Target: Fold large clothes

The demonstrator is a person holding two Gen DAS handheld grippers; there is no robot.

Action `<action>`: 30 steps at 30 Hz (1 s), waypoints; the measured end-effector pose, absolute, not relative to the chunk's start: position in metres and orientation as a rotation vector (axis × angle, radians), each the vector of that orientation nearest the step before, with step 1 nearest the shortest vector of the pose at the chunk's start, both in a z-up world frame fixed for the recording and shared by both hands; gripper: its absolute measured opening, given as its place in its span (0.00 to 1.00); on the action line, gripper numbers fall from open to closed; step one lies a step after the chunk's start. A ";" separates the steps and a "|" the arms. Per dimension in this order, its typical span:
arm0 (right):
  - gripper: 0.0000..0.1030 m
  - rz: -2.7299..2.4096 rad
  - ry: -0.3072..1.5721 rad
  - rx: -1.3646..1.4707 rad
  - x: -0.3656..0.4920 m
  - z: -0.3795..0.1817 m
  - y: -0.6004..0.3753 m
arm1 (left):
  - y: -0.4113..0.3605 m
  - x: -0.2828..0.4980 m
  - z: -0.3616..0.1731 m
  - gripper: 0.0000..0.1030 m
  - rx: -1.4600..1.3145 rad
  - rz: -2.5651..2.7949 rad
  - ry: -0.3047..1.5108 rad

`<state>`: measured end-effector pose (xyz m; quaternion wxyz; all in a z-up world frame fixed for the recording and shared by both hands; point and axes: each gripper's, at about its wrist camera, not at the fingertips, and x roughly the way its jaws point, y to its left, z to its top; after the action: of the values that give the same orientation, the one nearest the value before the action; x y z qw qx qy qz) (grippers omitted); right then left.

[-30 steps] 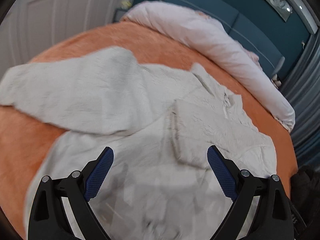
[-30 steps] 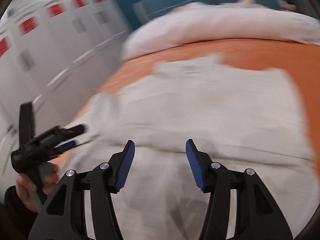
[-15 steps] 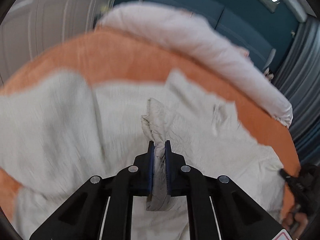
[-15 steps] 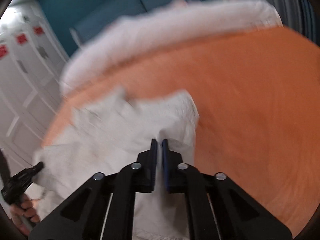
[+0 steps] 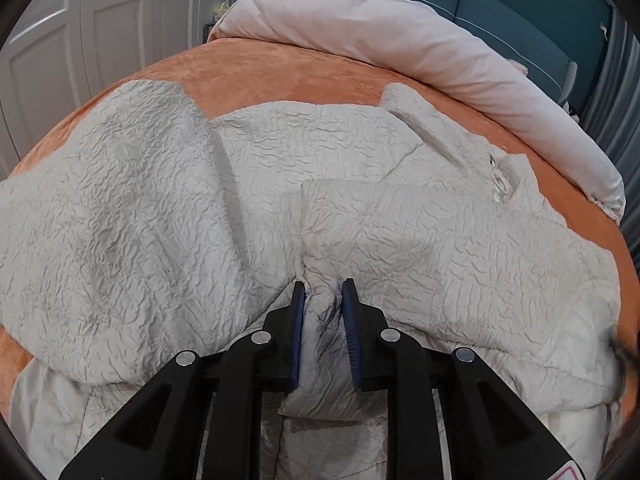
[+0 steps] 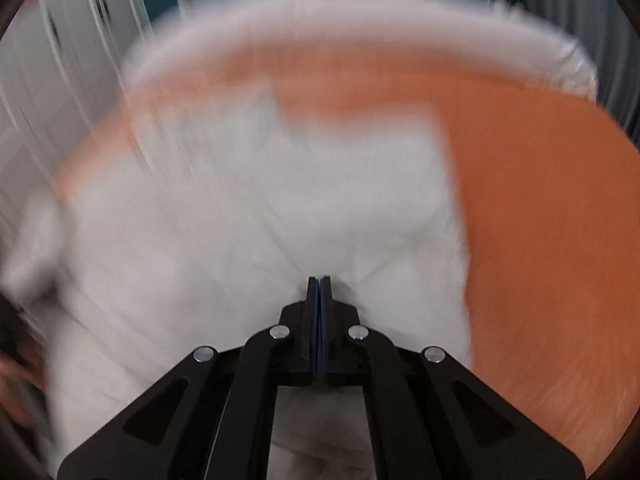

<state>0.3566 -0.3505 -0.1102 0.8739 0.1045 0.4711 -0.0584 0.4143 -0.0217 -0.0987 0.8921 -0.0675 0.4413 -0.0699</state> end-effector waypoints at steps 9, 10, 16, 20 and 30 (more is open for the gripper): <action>0.10 -0.080 0.876 0.260 0.272 -0.048 -0.310 | 0.063 0.363 -0.067 0.67 -0.420 -0.137 0.875; 0.13 -0.054 0.877 0.266 0.262 -0.048 -0.302 | 0.082 0.353 -0.063 0.71 -0.436 -0.102 0.861; 0.28 0.021 0.876 0.205 0.191 -0.067 -0.241 | 0.254 0.312 -0.059 0.76 -0.574 0.243 0.803; 0.39 0.021 0.877 0.174 0.179 -0.074 -0.221 | 0.340 0.312 -0.068 0.76 -0.704 0.391 0.769; 0.49 0.018 0.842 0.146 0.167 -0.093 -0.211 | 0.376 0.361 -0.068 0.05 -0.883 0.335 0.760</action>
<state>0.1672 -0.2107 -0.0933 0.9102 0.0706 0.4081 0.0086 0.3608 0.3761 -0.0679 0.8218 -0.4151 0.3573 0.1574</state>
